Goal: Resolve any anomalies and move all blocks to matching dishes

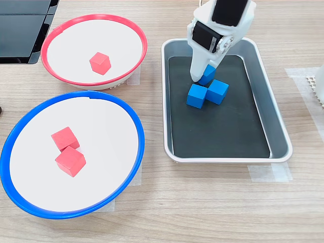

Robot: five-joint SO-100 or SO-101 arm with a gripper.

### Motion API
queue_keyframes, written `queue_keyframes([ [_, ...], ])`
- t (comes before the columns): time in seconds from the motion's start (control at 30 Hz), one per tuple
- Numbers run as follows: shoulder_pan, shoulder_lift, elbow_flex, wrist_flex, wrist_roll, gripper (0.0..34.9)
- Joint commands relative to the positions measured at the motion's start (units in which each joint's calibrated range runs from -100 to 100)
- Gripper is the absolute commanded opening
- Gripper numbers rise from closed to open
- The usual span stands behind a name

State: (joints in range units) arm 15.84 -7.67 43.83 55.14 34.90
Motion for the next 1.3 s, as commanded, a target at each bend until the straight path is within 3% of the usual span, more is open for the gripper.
queue_keyframes([
  [0.0, -2.2, -1.1, -5.5, 2.9, -1.4, 0.1],
  [0.13, -7.7, 0.0, -23.1, 13.5, -7.0, 0.1],
  [0.23, -13.3, 3.2, -36.7, 15.3, -12.3, 0.1],
  [0.37, -20.4, 10.4, -46.9, 8.6, -17.7, 0.1],
  [0.6, -28.5, 20.3, -47.6, -1.0, -18.0, 0.1],
  [0.77, -30.1, 24.9, -46.1, -4.1, -16.8, 0.8],
  [0.9, -30.2, 28.4, -46.3, -4.7, -16.0, 5.4],
  [0.97, -30.2, 30.3, -46.9, -4.7, -15.4, 10.0],
  [1.07, -29.9, 31.2, -48.2, -3.9, -15.3, 13.7],
  [1.27, -29.3, 29.9, -53.4, -2.2, -18.1, 13.8],
])
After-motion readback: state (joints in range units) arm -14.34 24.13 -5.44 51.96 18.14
